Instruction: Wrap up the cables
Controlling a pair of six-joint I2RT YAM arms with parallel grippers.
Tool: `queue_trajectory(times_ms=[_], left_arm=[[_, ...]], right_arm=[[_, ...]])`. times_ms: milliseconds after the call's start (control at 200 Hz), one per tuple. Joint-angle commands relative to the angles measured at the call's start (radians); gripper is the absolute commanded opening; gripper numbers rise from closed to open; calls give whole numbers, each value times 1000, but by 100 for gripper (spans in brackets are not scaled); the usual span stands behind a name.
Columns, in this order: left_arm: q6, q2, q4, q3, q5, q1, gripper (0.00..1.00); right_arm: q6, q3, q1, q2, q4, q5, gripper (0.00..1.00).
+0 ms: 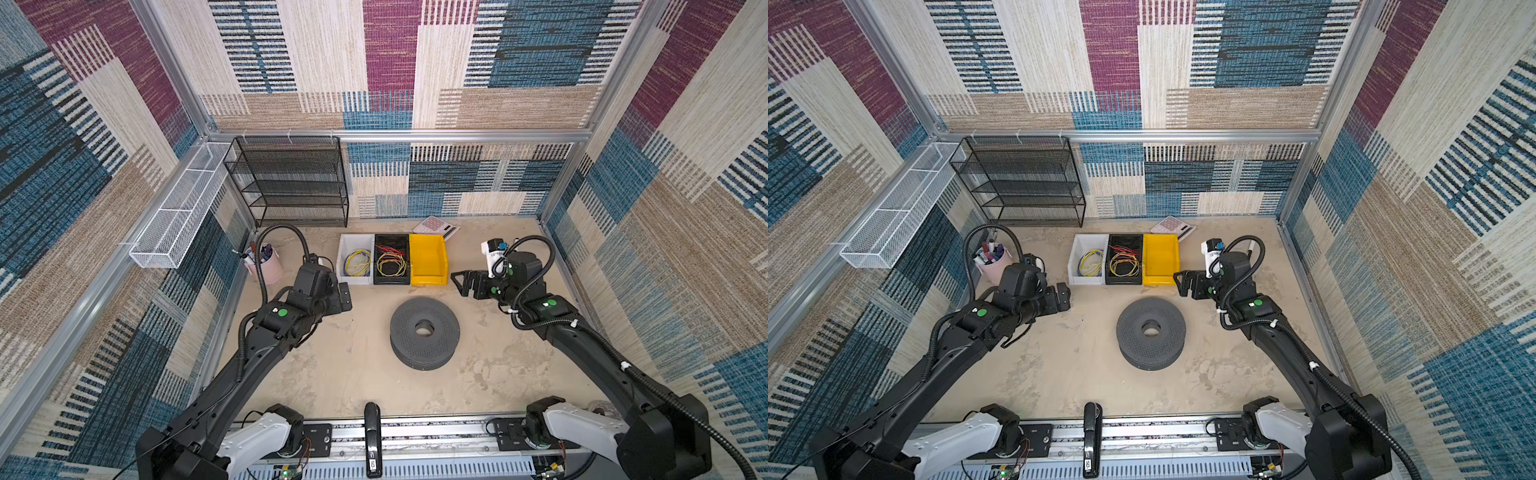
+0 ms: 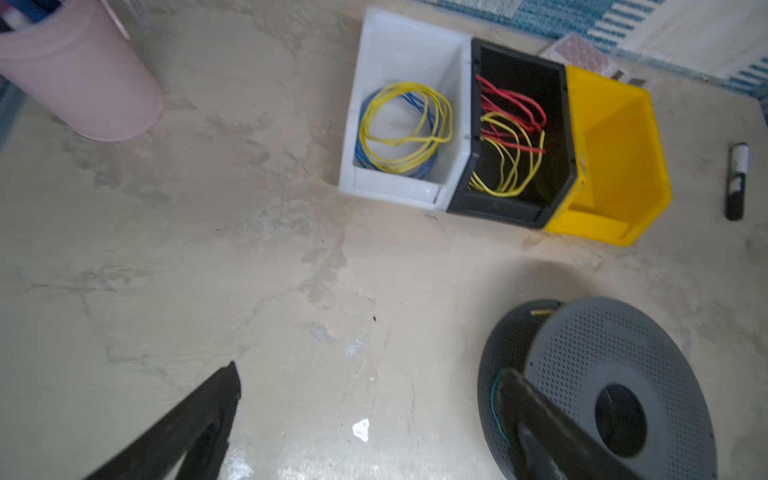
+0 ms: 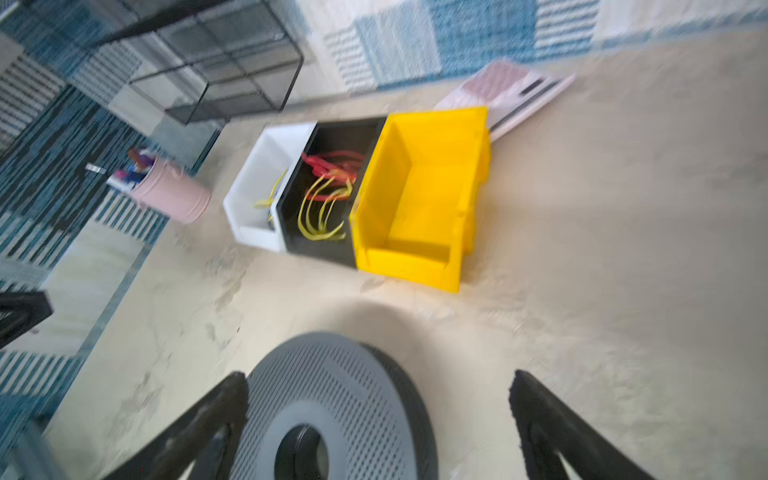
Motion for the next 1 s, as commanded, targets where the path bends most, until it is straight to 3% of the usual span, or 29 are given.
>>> queue_trajectory(times_ms=[0, 105, 180, 296, 401, 496, 601, 686, 756, 907, 992], left_arm=[[106, 6, 87, -10, -113, 57, 99], [246, -5, 317, -151, -102, 107, 99], [333, -6, 480, -267, -112, 128, 99], [321, 45, 580, -358, -157, 174, 99], [393, 60, 939, -541, -186, 180, 99], [464, 103, 1112, -626, -199, 200, 99], [414, 158, 1181, -638, -122, 280, 99], [445, 242, 1293, -612, -89, 298, 99], [479, 304, 1344, -588, -62, 303, 99], [490, 417, 1496, -606, -55, 312, 99], [468, 401, 1451, -605, -32, 324, 98]], right_arm=[[-87, 8, -48, -22, 142, 181, 99], [-225, -156, -87, -103, 494, 231, 99], [-287, -253, -138, -97, 659, 185, 99], [-205, -356, -222, -40, 786, 188, 99], [-210, -607, -232, -66, 1117, 285, 99], [-264, -660, -234, -19, 1150, 287, 99], [-282, -708, -238, 57, 1252, 276, 99], [-281, -732, -247, 152, 1382, 246, 99], [-324, -698, -249, 183, 1366, 204, 99], [-275, -670, -291, 213, 1342, 170, 99], [-278, -680, -297, 213, 1368, 117, 99]])
